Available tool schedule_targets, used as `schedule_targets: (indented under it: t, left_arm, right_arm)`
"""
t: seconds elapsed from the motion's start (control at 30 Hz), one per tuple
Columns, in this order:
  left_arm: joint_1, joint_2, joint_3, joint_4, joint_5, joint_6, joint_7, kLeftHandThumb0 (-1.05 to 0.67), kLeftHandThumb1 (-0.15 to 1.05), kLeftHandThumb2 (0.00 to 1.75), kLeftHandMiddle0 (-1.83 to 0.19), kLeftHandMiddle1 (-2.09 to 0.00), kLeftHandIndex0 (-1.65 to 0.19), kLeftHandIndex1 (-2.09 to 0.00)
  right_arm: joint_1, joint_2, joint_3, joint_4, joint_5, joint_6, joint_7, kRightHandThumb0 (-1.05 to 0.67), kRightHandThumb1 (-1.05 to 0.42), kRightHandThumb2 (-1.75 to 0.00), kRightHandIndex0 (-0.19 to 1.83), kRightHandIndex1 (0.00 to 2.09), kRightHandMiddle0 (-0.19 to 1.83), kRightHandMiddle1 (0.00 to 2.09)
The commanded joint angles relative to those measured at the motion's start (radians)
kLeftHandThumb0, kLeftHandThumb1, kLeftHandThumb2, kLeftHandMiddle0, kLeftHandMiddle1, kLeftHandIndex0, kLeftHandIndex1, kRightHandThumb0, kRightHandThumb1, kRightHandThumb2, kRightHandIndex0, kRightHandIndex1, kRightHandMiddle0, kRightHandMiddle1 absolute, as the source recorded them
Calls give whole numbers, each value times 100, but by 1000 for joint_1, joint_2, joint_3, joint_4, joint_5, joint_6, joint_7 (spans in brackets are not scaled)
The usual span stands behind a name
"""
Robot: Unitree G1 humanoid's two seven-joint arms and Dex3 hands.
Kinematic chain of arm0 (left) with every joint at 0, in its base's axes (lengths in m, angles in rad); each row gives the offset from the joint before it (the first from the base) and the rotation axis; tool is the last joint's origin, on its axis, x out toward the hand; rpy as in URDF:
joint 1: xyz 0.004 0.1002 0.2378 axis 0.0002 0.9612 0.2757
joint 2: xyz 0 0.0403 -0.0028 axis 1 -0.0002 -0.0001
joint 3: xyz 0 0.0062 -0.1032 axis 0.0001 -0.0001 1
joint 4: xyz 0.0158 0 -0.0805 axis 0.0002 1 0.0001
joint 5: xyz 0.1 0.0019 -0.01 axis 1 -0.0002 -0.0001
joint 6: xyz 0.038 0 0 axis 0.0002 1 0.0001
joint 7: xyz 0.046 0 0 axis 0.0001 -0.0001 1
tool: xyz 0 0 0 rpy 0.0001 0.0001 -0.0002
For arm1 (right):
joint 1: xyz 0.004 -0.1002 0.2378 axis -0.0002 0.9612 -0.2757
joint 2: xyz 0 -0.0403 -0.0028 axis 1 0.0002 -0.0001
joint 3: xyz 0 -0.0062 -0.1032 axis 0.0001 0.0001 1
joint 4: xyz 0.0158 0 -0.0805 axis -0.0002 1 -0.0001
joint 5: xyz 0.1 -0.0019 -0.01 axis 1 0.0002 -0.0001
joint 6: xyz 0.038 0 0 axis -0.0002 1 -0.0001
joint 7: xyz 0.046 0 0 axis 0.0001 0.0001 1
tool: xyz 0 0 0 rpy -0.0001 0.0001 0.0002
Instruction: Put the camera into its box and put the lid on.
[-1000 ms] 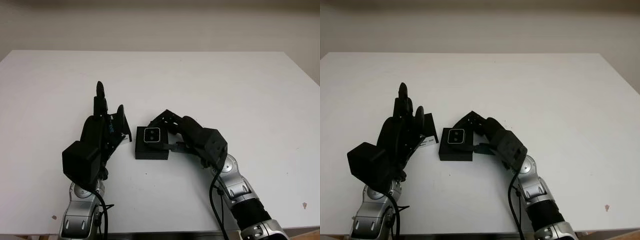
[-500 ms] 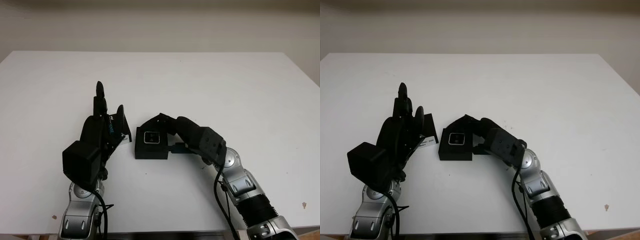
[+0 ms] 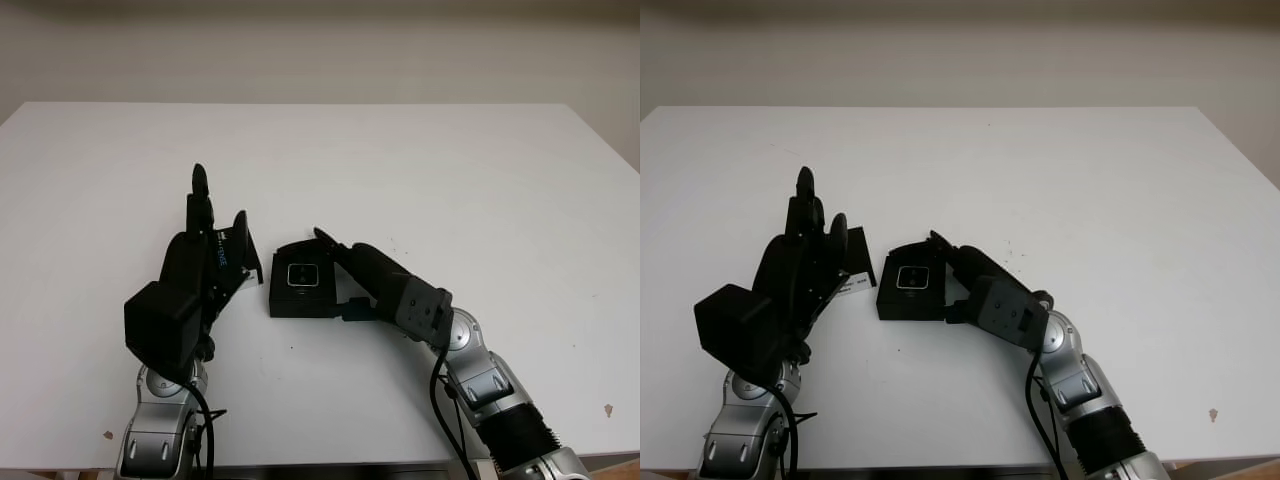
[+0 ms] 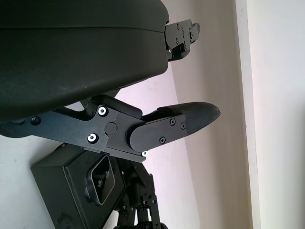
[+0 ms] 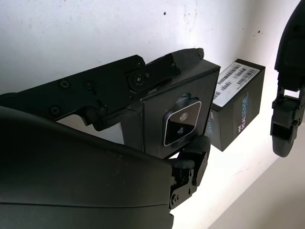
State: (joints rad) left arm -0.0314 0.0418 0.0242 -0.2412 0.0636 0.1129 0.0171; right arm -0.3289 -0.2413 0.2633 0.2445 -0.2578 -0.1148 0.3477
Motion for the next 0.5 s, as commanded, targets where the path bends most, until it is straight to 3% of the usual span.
schedule_targets:
  t: [0.0,0.2,0.3,0.4,0.47]
  left_arm:
    - [2,13,9,-27,-6,5,-7,-59,105,62,15,-5,17,-6]
    - [10,51,57,-46,-43,-16,-37,-58,105,59,17,-5,18,-5]
    - [17,72,101,-73,-35,-55,-15,-59,105,48,6,-9,8,-10]
    - [26,96,138,-97,-19,-81,1,-59,105,39,-13,-12,-6,-16]
    - [28,110,174,-106,-30,-117,5,-55,105,27,-44,-25,-30,-34]
  right_arm:
    - [-12,-22,-38,-47,10,-20,-20,-69,-93,-6,-18,1,-11,4]
    - [-30,-21,-155,-187,128,13,-29,-76,-97,-6,-16,4,-12,5]
    - [-54,-11,-249,-286,284,146,-8,-71,-97,-6,-15,5,-11,5]
    - [-80,-12,-305,-311,372,204,-8,-70,-99,-6,-11,7,-8,7]
    - [-102,-26,-327,-313,402,237,-1,-71,-104,-10,-13,6,-10,6]
